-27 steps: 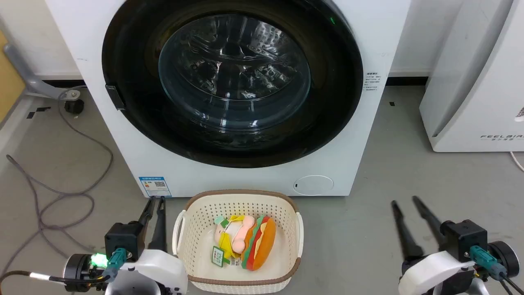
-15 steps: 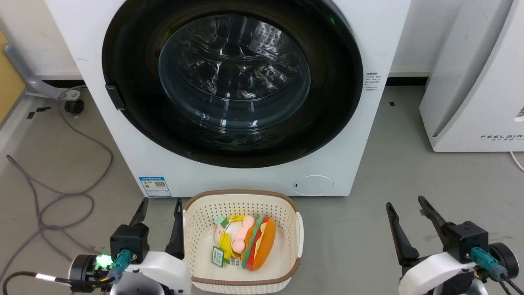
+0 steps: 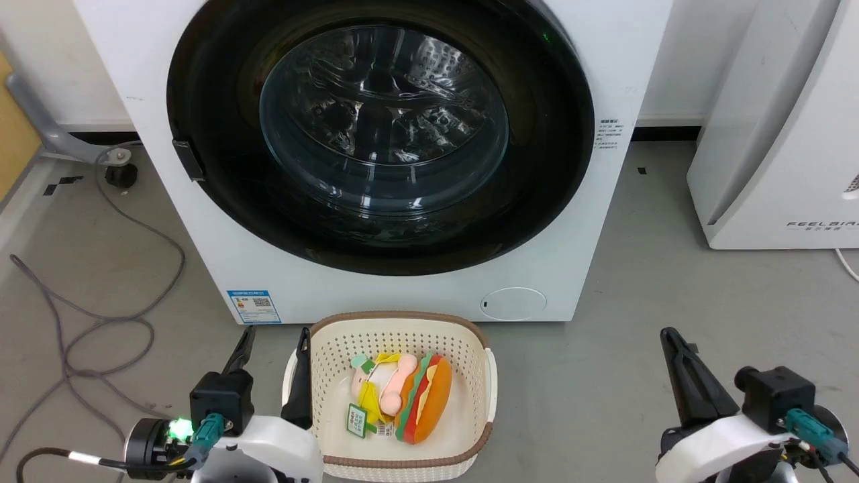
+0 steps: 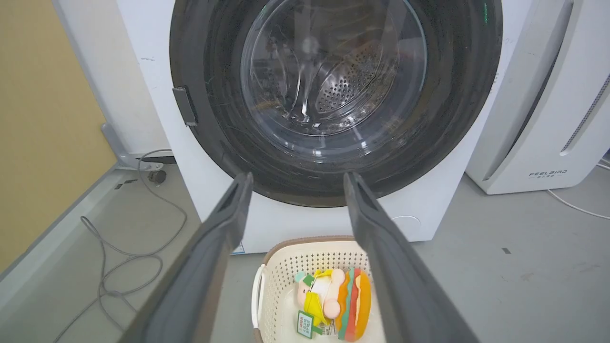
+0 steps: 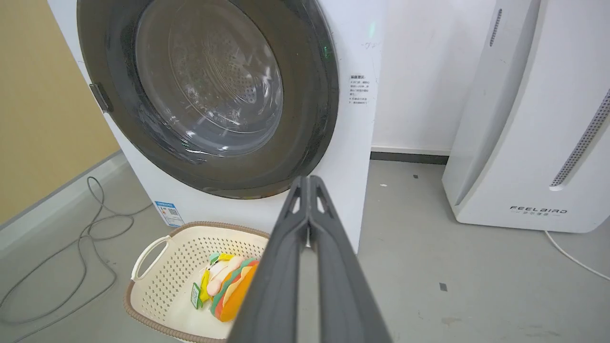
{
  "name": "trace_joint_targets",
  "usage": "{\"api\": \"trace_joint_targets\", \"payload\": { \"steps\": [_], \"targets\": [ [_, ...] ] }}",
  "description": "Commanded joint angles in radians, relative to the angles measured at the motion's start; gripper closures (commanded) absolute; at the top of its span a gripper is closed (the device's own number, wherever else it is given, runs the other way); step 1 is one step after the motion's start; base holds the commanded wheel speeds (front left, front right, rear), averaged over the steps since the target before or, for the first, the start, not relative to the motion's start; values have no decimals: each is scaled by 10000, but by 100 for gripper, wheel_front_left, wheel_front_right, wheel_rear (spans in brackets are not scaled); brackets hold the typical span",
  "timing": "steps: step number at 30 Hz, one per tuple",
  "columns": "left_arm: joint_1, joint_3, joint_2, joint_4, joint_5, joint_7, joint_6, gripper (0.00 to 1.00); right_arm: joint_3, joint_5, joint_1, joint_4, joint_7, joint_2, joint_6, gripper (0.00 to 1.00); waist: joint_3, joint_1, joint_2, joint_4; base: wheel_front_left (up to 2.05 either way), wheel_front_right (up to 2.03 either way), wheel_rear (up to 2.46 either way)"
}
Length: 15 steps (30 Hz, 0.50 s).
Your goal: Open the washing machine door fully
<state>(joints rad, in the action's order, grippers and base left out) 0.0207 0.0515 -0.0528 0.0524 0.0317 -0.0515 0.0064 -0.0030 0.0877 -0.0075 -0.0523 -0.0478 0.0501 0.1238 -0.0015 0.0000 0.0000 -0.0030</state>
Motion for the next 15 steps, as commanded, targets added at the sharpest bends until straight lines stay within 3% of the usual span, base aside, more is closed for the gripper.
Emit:
{"api": "trace_joint_targets", "payload": {
  "steps": [1, 15],
  "targets": [
    [138, 52, 1, 65, 103, -129, 31, 0, -59, 395, -33, -70, -139, 0, 15, 100, 0, 0, 0, 0, 0, 0, 0],
    [210, 235, 5, 156, 269, -392, 83, 0, -285, 3790, -518, -492, -406, 0, 23, 100, 10, 0, 0, -59, 0, 0, 0]
  ]
}}
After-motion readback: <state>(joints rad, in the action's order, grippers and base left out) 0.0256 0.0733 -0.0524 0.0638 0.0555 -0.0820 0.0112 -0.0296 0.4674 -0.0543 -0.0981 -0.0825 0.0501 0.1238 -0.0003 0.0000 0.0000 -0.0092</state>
